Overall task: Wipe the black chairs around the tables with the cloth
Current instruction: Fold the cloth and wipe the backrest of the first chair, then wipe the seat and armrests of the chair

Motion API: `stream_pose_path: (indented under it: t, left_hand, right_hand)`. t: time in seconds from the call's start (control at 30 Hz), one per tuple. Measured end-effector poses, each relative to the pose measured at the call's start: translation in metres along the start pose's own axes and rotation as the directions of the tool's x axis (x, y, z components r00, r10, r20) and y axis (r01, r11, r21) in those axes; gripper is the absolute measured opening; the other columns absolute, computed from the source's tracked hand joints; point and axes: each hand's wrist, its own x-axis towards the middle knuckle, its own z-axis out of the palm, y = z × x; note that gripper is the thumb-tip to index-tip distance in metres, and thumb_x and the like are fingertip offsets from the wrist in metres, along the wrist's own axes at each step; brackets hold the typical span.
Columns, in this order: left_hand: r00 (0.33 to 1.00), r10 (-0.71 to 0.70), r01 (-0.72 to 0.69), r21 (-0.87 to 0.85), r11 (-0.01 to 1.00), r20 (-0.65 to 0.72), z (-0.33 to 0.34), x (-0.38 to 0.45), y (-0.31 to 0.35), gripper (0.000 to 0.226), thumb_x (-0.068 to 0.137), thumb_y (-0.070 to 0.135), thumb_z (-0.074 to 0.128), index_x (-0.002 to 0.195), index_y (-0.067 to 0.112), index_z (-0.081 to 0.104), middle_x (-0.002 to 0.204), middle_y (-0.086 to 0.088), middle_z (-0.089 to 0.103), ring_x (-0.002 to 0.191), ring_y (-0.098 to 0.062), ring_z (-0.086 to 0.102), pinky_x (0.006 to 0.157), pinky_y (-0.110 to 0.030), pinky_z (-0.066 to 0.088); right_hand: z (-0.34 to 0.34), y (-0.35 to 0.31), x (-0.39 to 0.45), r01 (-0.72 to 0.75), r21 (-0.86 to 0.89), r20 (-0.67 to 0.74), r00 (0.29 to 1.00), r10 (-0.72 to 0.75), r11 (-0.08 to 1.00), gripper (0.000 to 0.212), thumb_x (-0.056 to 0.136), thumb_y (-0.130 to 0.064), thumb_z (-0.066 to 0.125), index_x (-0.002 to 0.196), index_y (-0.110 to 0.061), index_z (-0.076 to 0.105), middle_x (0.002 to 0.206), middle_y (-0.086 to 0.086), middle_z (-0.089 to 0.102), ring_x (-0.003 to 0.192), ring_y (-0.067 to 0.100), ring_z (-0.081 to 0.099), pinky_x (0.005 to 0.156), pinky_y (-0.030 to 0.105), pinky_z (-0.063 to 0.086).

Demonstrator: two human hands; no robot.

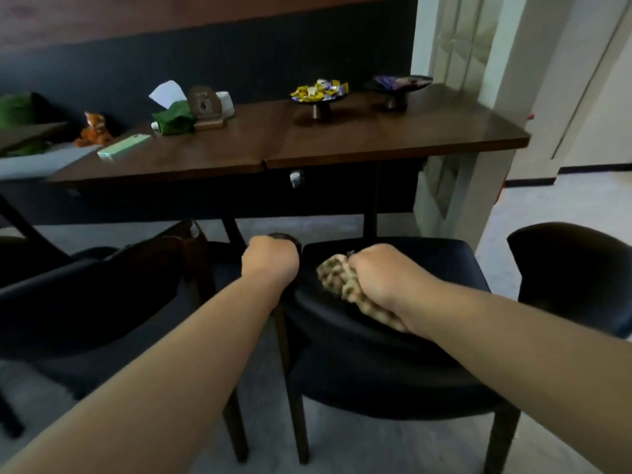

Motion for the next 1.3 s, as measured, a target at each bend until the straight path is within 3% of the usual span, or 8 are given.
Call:
stream_pose_path:
  t: [0.1, 0.23, 0.4, 0.5, 0.67, 0.9, 1.13, 1.3]
  left_hand:
    - [0.992, -0.125, 0.125, -0.011, 0.992, 0.002, -0.002, -0.006, 0.001, 0.045, 0.099, 0.019, 0.041, 0.140, -0.001, 0.042, 0.131, -0.021, 0.053, 0.114, -0.038, 0.055, 0.084, -0.040, 0.047]
    - [0.987, -0.161, 0.161, -0.019, 0.987, 0.000, -0.003, -0.009, 0.006, 0.040, 0.101, 0.020, 0.035, 0.138, 0.008, 0.044, 0.129, -0.015, 0.055, 0.105, -0.031, 0.055, 0.077, -0.035, 0.041]
    - [0.984, -0.177, 0.176, -0.031, 0.984, -0.012, -0.002, -0.009, 0.007, 0.035, 0.103, 0.024, 0.034, 0.134, 0.016, 0.046, 0.096, 0.001, 0.049, 0.069, -0.012, 0.043, 0.074, -0.033, 0.037]
    - [0.983, -0.182, 0.182, -0.008, 0.983, -0.014, -0.003, -0.009, 0.008, 0.024, 0.103, 0.025, 0.034, 0.122, 0.019, 0.049, 0.083, 0.007, 0.046, 0.068, -0.010, 0.044, 0.068, -0.032, 0.038]
    - [0.987, -0.160, 0.161, 0.028, 0.987, -0.018, -0.003, -0.010, 0.007, 0.007, 0.103, 0.025, 0.035, 0.103, 0.026, 0.042, 0.081, 0.007, 0.046, 0.069, -0.010, 0.047, 0.061, -0.028, 0.039]
    - [0.984, -0.175, 0.176, 0.050, 0.983, -0.032, -0.002, -0.006, 0.007, 0.008, 0.103, 0.025, 0.035, 0.101, 0.028, 0.042, 0.080, 0.011, 0.043, 0.067, -0.005, 0.043, 0.051, -0.020, 0.029]
    - [0.981, -0.196, 0.196, -0.003, 0.981, -0.010, 0.000, -0.003, 0.003, 0.018, 0.103, 0.027, 0.034, 0.113, 0.030, 0.049, 0.086, 0.010, 0.052, 0.073, -0.006, 0.053, 0.054, -0.020, 0.035]
    - [0.975, -0.219, 0.217, -0.041, 0.975, -0.041, 0.004, -0.002, -0.004, 0.026, 0.102, 0.027, 0.037, 0.120, 0.032, 0.054, 0.088, 0.014, 0.057, 0.075, -0.003, 0.053, 0.058, -0.019, 0.036]
  right_hand:
    - [0.004, 0.007, 0.014, -0.185, 0.217, -0.036, 0.980, 0.197, 0.959, 0.032, 0.098, -0.019, 0.040, 0.109, -0.009, 0.068, 0.101, 0.010, 0.070, 0.092, 0.025, 0.066, 0.084, 0.033, 0.054]
    - [0.002, 0.009, 0.027, -0.390, 0.447, 0.019, 0.904, 0.428, 0.805, 0.034, 0.099, -0.015, 0.036, 0.118, -0.003, 0.061, 0.115, 0.017, 0.065, 0.104, 0.029, 0.063, 0.100, 0.039, 0.047]
    - [-0.008, 0.007, 0.023, -0.483, 0.541, 0.089, 0.847, 0.524, 0.689, 0.032, 0.098, -0.014, 0.042, 0.099, -0.010, 0.073, 0.090, 0.005, 0.075, 0.087, 0.021, 0.072, 0.090, 0.035, 0.055]
    - [-0.010, 0.004, 0.022, -0.509, 0.588, 0.139, 0.829, 0.541, 0.629, 0.029, 0.097, -0.018, 0.048, 0.084, -0.013, 0.074, 0.082, -0.001, 0.075, 0.081, 0.014, 0.071, 0.082, 0.029, 0.054]
    - [-0.009, 0.008, 0.028, -0.570, 0.614, 0.226, 0.790, 0.570, 0.546, 0.029, 0.099, -0.017, 0.045, 0.096, -0.004, 0.071, 0.091, 0.000, 0.073, 0.092, 0.013, 0.068, 0.094, 0.027, 0.050]
    - [-0.002, 0.020, 0.036, -0.536, 0.585, 0.162, 0.813, 0.559, 0.609, 0.027, 0.096, -0.015, 0.048, 0.092, -0.009, 0.074, 0.091, 0.003, 0.075, 0.088, 0.018, 0.070, 0.091, 0.034, 0.053]
    - [0.018, 0.019, 0.060, -0.482, 0.523, 0.059, 0.844, 0.534, 0.703, 0.031, 0.095, -0.020, 0.041, 0.092, -0.015, 0.072, 0.092, 0.002, 0.073, 0.087, 0.021, 0.068, 0.081, 0.036, 0.054]
    - [0.059, -0.009, 0.092, -0.306, 0.611, 0.018, 0.928, 0.373, 0.730, 0.030, 0.098, -0.018, 0.038, 0.110, -0.017, 0.065, 0.102, -0.001, 0.068, 0.089, 0.012, 0.064, 0.062, 0.014, 0.048]
